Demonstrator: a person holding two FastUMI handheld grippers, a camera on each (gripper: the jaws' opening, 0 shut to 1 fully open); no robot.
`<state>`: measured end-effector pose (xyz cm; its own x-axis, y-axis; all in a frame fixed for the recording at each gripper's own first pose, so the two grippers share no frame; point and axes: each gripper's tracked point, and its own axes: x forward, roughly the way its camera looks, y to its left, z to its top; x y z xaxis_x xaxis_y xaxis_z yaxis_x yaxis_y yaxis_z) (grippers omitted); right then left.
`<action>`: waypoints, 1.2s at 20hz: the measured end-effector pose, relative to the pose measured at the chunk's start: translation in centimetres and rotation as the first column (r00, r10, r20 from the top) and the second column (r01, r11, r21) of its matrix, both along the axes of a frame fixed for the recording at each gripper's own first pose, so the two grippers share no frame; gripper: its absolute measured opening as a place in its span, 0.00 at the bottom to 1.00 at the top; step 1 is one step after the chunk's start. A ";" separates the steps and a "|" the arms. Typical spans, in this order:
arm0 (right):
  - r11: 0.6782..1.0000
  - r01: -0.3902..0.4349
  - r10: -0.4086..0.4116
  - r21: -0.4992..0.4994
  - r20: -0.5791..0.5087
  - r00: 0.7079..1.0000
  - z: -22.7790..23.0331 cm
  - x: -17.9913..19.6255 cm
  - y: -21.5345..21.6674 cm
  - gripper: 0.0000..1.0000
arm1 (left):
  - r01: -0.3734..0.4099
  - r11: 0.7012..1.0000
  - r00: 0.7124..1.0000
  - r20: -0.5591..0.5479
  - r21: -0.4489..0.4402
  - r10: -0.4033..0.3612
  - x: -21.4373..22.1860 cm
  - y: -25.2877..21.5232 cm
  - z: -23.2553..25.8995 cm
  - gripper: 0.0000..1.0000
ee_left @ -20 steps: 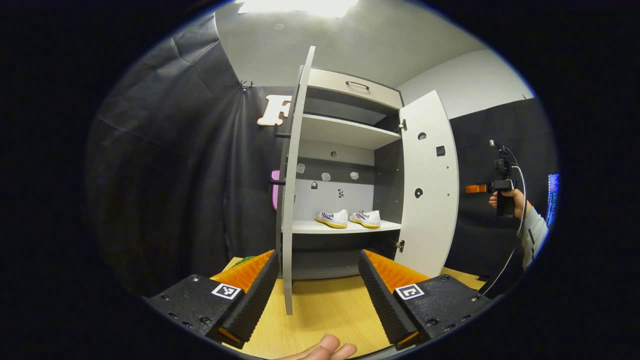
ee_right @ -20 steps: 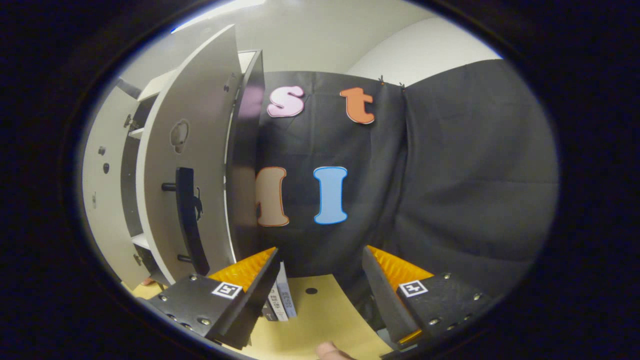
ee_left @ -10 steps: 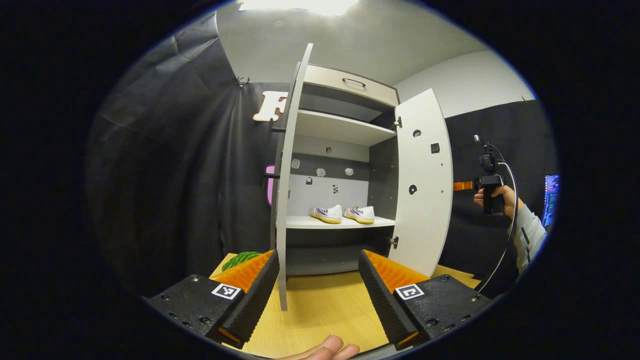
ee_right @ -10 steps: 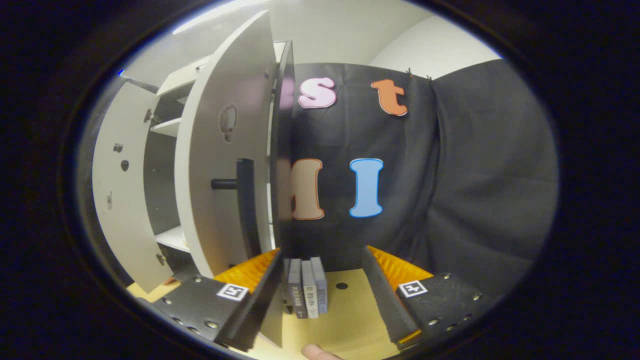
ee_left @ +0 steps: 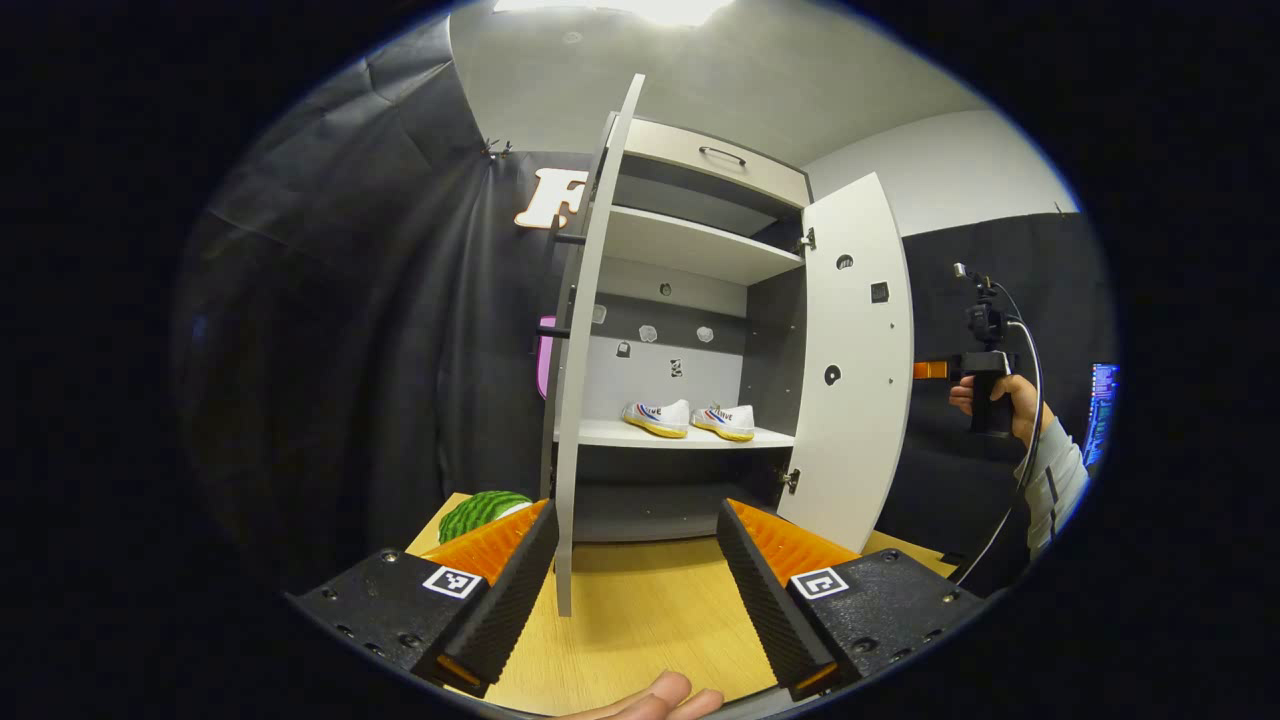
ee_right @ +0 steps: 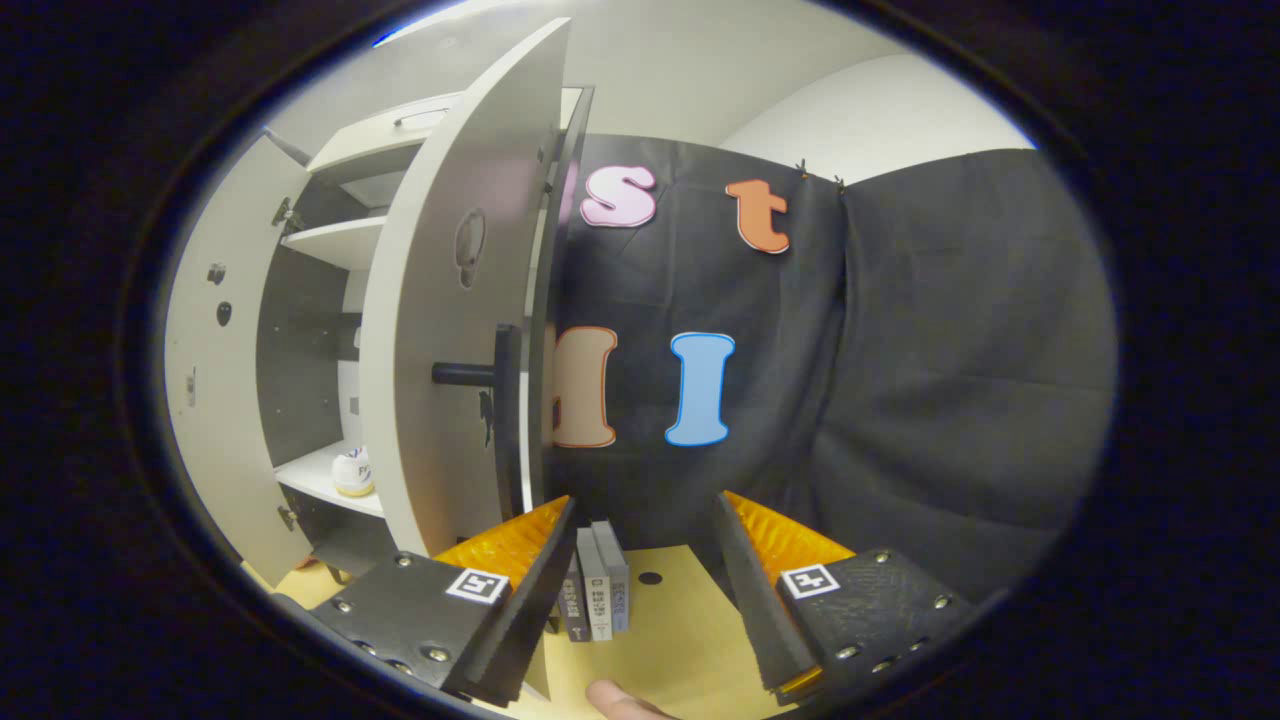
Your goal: Grab one shoe with the right hand and put it into the shoe cabinet, grab the other shoe with the left hand and put it into the shoe cabinet; then close the right door with the right hand and the left door with the left hand.
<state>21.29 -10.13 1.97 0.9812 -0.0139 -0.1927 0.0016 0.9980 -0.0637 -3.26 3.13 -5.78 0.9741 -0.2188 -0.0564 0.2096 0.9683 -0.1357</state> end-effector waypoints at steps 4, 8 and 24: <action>0.999 -0.040 0.040 0.010 -0.004 0.999 0.1 -0.5 2.0 0.84 | 0.001 1.000 1.000 -0.016 -0.005 -0.001 0.3 -0.3 -0.3 0.96; 0.994 -0.102 0.103 0.032 -0.011 0.995 0.1 -0.9 5.1 0.84 | -0.002 1.000 0.999 -0.035 -0.002 0.001 0.6 -0.4 -0.7 0.97; 0.957 -0.240 0.239 0.161 0.025 0.971 -2.1 -1.2 17.9 0.99 | -0.123 0.991 0.992 -0.021 0.053 0.124 0.0 4.5 -0.4 0.93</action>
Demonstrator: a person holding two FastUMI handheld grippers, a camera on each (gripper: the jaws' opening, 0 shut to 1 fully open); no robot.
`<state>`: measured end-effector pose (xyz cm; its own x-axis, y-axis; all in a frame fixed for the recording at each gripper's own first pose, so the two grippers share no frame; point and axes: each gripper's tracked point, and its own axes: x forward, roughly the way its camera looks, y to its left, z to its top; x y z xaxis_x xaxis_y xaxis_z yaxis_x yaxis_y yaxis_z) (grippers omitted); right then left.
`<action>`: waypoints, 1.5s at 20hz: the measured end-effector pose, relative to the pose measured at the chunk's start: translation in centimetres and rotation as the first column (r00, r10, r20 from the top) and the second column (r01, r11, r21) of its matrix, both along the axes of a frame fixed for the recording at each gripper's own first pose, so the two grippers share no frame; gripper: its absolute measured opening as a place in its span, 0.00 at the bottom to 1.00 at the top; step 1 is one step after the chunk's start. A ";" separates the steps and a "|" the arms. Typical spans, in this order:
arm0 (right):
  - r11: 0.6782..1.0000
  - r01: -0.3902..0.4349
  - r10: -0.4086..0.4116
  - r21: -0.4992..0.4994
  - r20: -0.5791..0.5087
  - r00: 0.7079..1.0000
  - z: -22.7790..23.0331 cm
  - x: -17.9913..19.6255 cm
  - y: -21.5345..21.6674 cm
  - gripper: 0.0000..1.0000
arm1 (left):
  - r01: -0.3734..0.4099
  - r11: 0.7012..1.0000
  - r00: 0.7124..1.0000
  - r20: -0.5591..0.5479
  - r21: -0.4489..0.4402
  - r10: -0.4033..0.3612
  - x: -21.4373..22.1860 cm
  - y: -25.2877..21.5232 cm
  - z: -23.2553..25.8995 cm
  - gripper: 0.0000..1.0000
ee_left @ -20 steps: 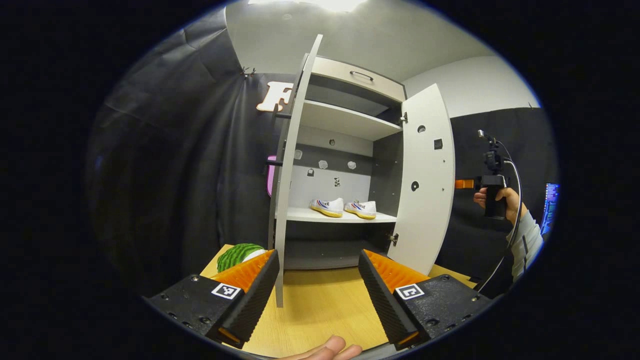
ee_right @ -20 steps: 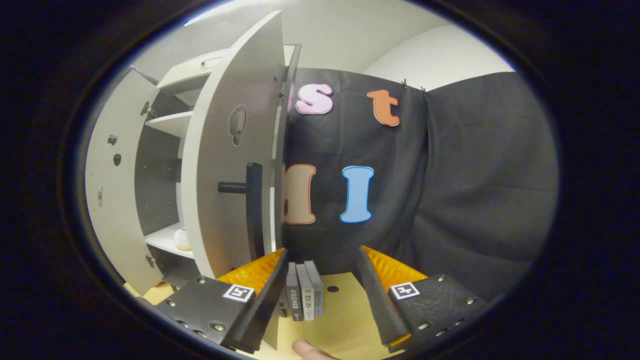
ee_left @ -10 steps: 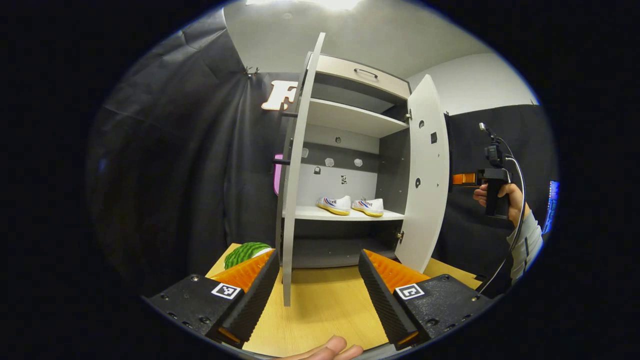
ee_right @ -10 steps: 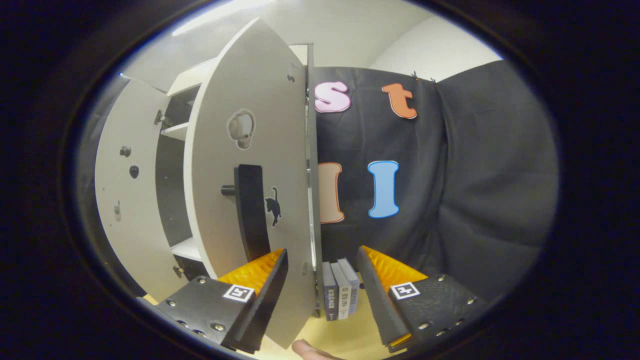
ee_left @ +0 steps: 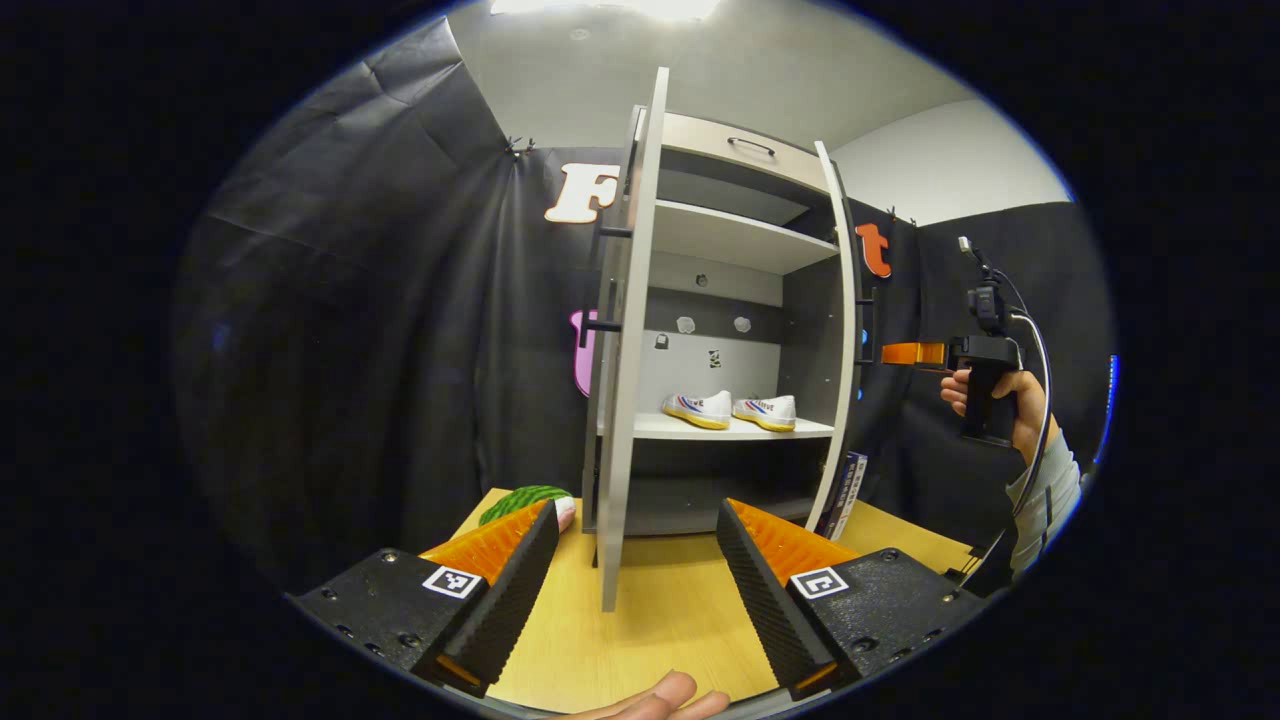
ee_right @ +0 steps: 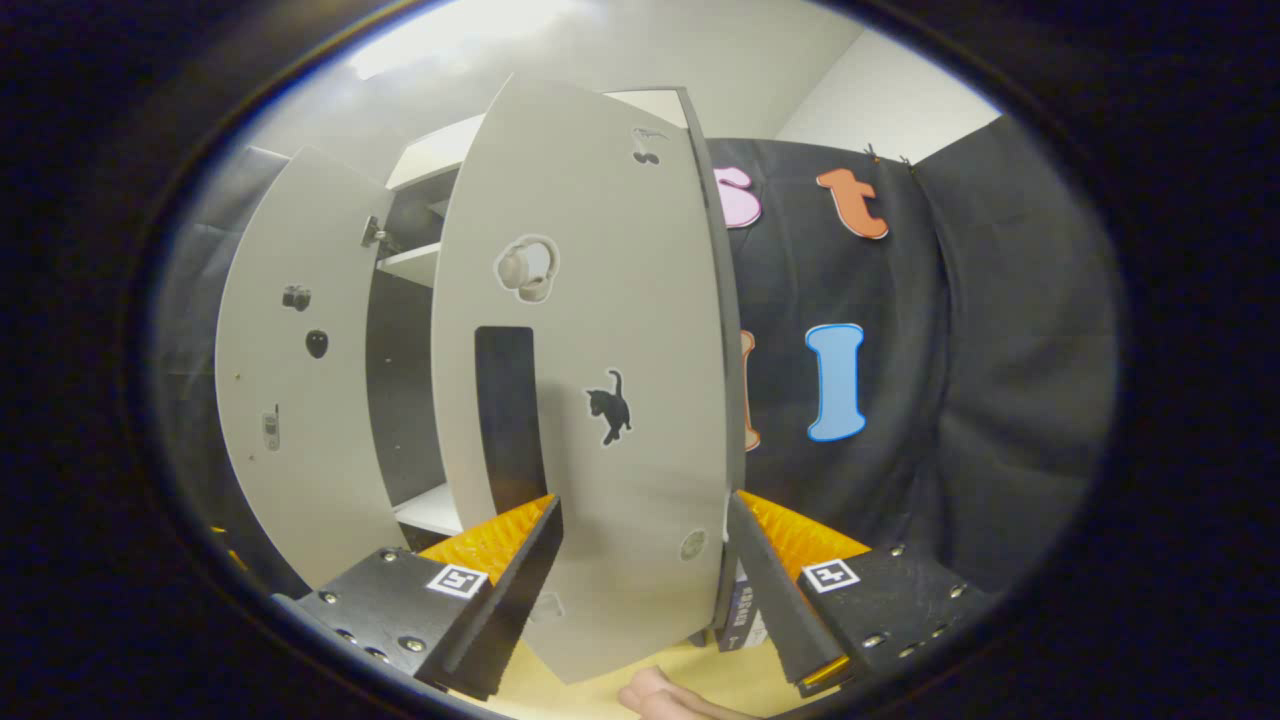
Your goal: Grab one shoe with the right hand and put it into the shoe cabinet, grab the other shoe with the left hand and put it into the shoe cabinet; then close the right door with the right hand and the left door with the left hand.
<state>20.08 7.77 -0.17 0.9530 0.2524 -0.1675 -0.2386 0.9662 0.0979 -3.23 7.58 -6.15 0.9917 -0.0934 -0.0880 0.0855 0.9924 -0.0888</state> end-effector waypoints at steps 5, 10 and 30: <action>1.000 -0.011 0.011 -0.003 -0.017 1.000 -2.4 -1.4 0.4 0.99 | -0.089 0.995 0.996 0.015 0.033 0.088 -0.1 2.9 0.5 0.96; 0.999 -0.039 0.039 0.017 -0.015 0.999 -3.3 -4.1 0.4 0.99 | -0.200 0.976 0.980 0.027 0.080 0.199 1.2 7.3 1.0 0.96; 0.991 -0.116 0.114 0.073 0.029 0.993 -5.7 -20.5 0.2 0.98 | -0.175 0.982 0.984 0.016 -0.075 0.176 15.2 17.5 10.8 0.93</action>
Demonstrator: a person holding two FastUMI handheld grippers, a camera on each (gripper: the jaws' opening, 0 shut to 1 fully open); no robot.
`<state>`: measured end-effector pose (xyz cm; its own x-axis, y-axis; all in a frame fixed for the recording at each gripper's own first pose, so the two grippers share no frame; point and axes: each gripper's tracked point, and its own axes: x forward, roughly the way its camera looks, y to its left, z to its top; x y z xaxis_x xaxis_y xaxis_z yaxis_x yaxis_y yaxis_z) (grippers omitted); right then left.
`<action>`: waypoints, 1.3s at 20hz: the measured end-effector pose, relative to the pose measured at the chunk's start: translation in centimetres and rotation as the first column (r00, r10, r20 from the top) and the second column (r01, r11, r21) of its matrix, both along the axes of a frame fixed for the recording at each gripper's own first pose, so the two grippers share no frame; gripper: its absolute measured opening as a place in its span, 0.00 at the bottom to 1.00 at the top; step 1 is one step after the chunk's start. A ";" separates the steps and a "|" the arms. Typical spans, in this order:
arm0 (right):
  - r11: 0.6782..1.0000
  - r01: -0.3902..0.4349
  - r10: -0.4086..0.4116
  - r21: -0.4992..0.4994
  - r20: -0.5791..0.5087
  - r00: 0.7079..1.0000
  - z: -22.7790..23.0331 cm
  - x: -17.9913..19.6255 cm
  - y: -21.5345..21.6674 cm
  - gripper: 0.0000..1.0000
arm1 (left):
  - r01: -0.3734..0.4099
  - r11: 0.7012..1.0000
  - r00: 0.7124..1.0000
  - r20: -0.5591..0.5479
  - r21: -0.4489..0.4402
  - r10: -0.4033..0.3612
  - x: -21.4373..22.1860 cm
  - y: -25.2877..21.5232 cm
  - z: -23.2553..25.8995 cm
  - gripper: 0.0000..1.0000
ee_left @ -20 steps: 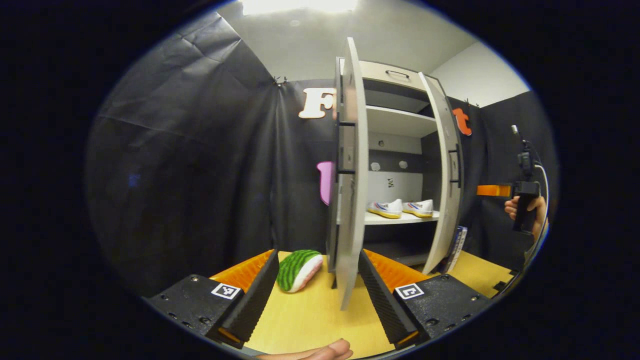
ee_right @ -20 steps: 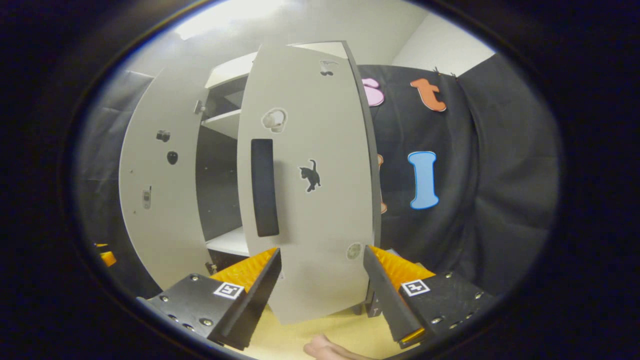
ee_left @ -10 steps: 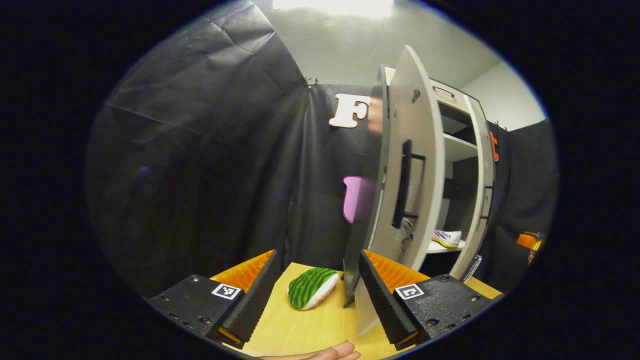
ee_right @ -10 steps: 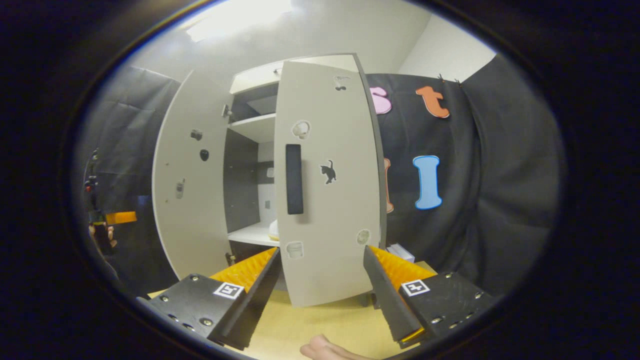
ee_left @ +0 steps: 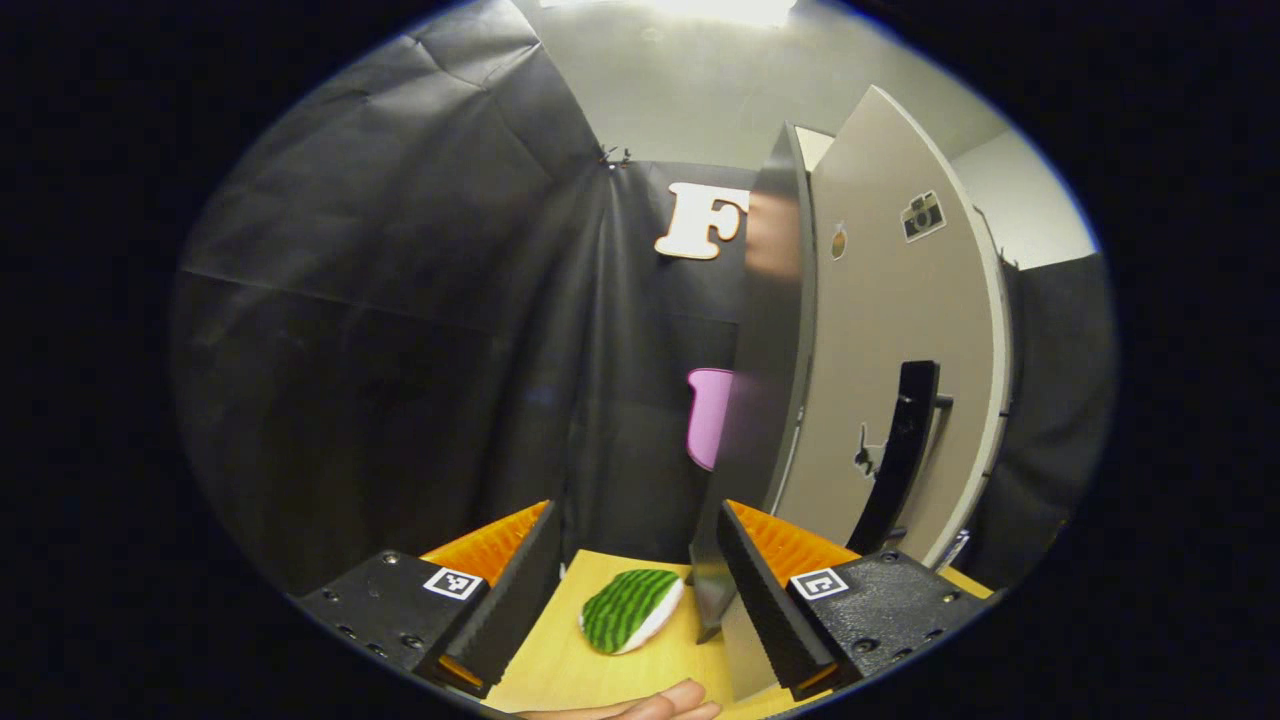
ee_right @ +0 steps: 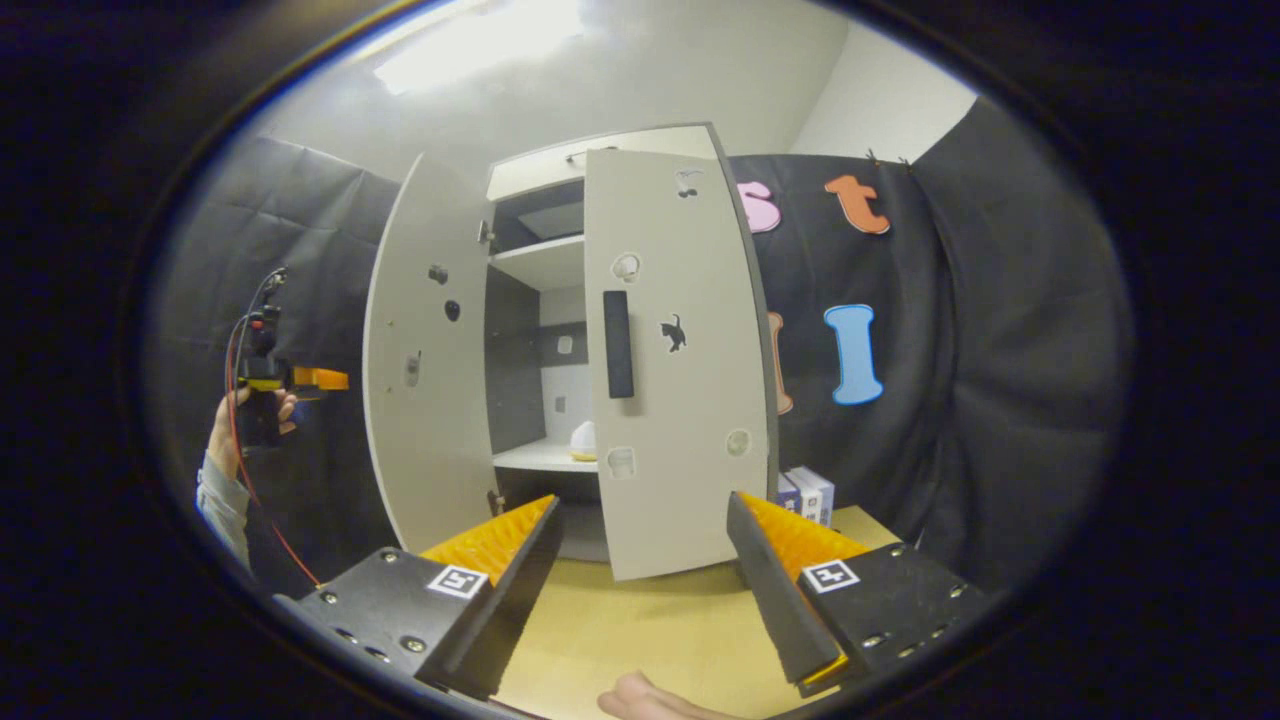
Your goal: Grab one shoe with the right hand and put it into the shoe cabinet, grab the other shoe with the left hand and put it into the shoe cabinet; then close the right door with the right hand and the left door with the left hand.
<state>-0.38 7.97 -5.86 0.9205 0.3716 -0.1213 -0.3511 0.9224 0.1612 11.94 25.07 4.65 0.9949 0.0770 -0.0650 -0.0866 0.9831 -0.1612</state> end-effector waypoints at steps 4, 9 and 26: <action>1.000 -0.003 0.003 0.003 -0.012 1.000 -1.3 -2.4 -0.5 0.98 | 0.023 0.999 1.000 0.000 -0.044 -0.023 1.8 -0.4 0.8 0.96; 0.990 0.091 -0.084 -0.107 0.064 0.994 -1.1 -2.4 -3.9 0.98 | 0.085 0.996 0.996 -0.023 0.020 -0.084 3.0 -2.8 1.2 0.96; 0.989 0.148 -0.147 -0.021 0.067 0.987 -0.9 -2.4 -8.2 0.99 | 0.186 0.982 0.982 -0.023 -0.007 -0.186 3.6 -13.3 2.0 0.94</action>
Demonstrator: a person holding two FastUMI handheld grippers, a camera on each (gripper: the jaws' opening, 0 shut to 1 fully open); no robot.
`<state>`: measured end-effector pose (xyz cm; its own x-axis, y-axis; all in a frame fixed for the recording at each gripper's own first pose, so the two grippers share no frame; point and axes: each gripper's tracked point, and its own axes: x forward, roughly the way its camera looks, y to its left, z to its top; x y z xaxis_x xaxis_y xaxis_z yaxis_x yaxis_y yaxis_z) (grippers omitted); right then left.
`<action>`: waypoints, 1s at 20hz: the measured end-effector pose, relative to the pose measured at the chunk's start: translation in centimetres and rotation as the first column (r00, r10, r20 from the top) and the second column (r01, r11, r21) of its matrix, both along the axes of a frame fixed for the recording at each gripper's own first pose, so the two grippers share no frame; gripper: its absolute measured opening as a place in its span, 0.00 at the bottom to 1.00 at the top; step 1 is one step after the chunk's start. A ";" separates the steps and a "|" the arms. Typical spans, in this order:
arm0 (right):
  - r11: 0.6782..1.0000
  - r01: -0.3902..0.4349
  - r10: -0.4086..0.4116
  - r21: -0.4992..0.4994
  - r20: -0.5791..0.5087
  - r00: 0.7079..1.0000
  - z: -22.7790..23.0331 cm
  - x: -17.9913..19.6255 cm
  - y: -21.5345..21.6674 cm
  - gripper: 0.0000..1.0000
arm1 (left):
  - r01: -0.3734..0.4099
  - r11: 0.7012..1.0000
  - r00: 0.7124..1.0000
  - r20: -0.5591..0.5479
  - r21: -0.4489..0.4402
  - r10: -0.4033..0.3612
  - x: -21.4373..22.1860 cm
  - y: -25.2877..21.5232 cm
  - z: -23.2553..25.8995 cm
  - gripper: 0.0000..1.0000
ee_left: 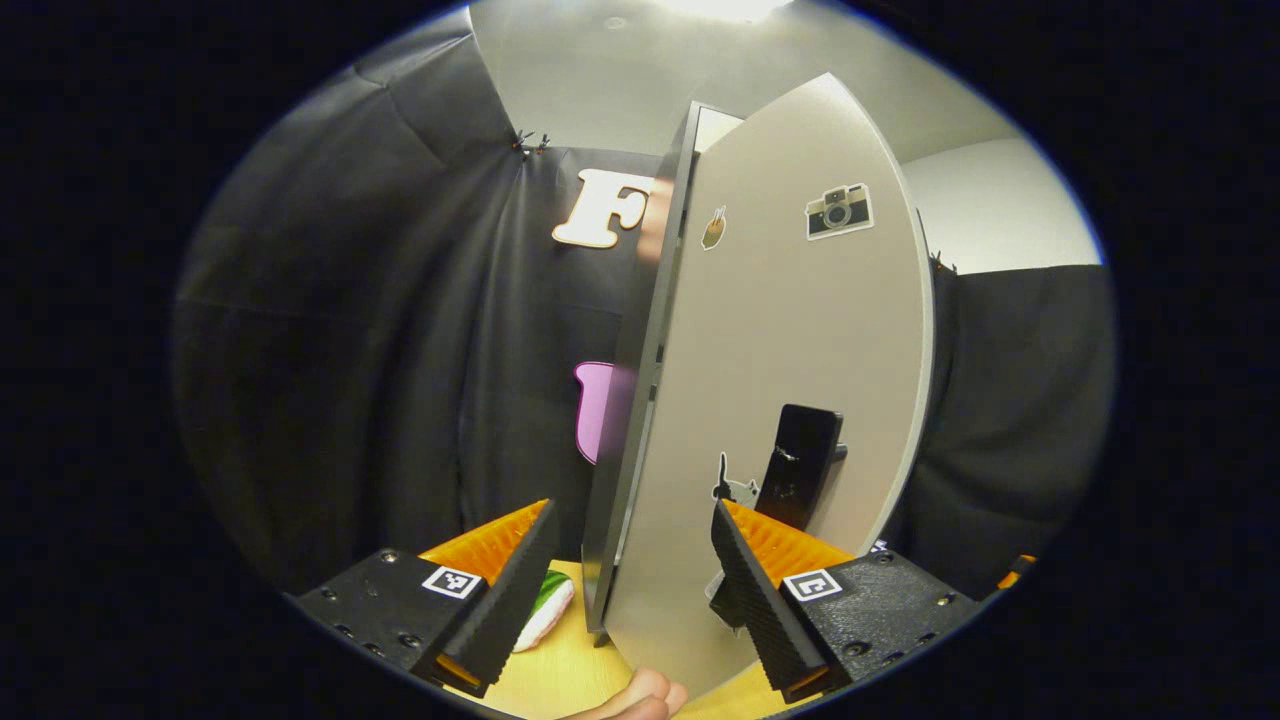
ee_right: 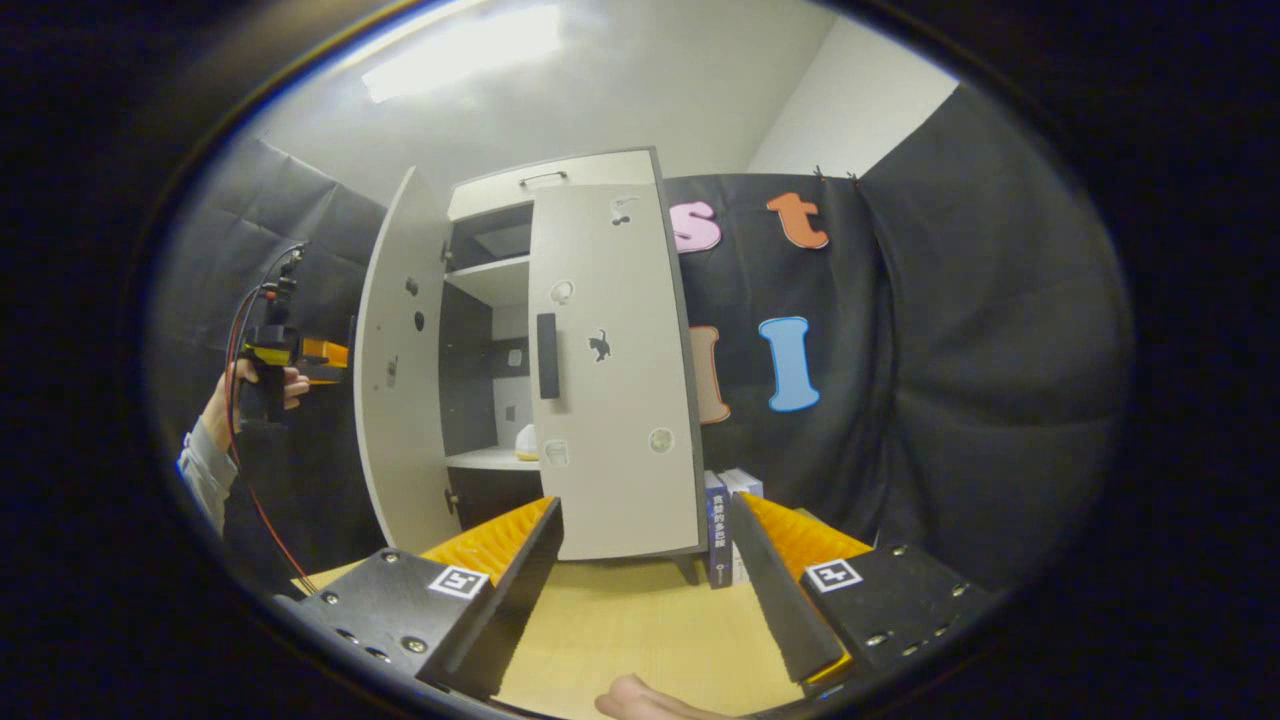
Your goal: Grab one shoe with the right hand and put it into the shoe cabinet, grab the other shoe with the left hand and put it into the shoe cabinet; then close the right door with the right hand and the left door with the left hand.
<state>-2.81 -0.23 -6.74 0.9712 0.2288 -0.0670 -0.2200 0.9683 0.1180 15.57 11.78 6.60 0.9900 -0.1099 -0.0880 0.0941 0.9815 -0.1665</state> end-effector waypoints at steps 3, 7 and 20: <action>0.999 0.002 -0.002 -0.035 -0.002 1.000 -0.4 0.2 0.3 0.99 | -0.017 0.999 1.000 0.009 0.047 0.017 0.3 -1.3 0.0 0.94; 1.000 -0.014 0.013 -0.027 -0.034 0.999 -1.8 0.6 1.1 0.99 | -0.033 0.995 0.999 0.043 0.098 0.029 -0.5 -2.2 0.2 0.94; 0.999 -0.011 0.008 -0.041 -0.082 0.997 -2.5 1.7 4.0 0.99 | -0.018 0.992 1.000 -0.020 0.124 0.021 2.7 -6.4 -1.2 0.94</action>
